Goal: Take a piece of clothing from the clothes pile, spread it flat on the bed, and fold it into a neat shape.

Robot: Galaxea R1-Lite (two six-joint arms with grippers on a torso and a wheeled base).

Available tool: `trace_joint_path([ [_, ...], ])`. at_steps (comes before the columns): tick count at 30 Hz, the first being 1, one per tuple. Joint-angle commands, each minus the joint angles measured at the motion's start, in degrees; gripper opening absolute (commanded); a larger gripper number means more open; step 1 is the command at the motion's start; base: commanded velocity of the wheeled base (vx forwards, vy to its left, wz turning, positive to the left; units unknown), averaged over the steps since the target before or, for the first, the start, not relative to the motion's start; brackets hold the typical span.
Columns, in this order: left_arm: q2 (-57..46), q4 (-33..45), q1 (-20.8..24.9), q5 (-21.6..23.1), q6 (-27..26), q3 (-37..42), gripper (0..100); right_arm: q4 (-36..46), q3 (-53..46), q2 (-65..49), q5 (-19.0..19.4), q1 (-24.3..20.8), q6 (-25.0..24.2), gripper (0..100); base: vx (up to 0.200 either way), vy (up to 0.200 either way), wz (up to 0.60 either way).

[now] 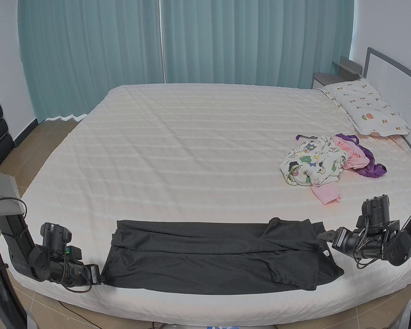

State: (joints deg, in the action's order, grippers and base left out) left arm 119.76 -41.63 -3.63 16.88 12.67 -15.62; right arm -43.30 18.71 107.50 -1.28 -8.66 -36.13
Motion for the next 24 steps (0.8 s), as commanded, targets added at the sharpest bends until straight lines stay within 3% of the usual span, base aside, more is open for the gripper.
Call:
trace_joint_path([
  [1, 0.3, -0.03, -0.23, 0.08, 0.17, -0.38, 100, -0.03, 0.01, -0.01, 0.05, 0.04, 0.01, 100, 0.0, 0.0, 0.0],
  [5, -0.67, -0.12, -0.59, 0.25, 1.04, -2.14, 100, -0.03, 0.01, -0.01, 0.05, 0.22, 0.01, 100, 0.0, 0.0, 0.0],
  [12, -6.56, 0.5, 2.31, 0.34, 13.09, -11.19, 100, -0.03, 0.01, -0.09, 0.93, 0.22, 0.01, 100, 0.0, 0.0, 0.0],
  [24, 3.73, 0.23, 5.57, -0.01, 11.33, -19.63, 100, -0.03, 0.01, 0.08, 1.1, 0.13, 0.1, 100, 0.0, 0.0, 0.0],
])
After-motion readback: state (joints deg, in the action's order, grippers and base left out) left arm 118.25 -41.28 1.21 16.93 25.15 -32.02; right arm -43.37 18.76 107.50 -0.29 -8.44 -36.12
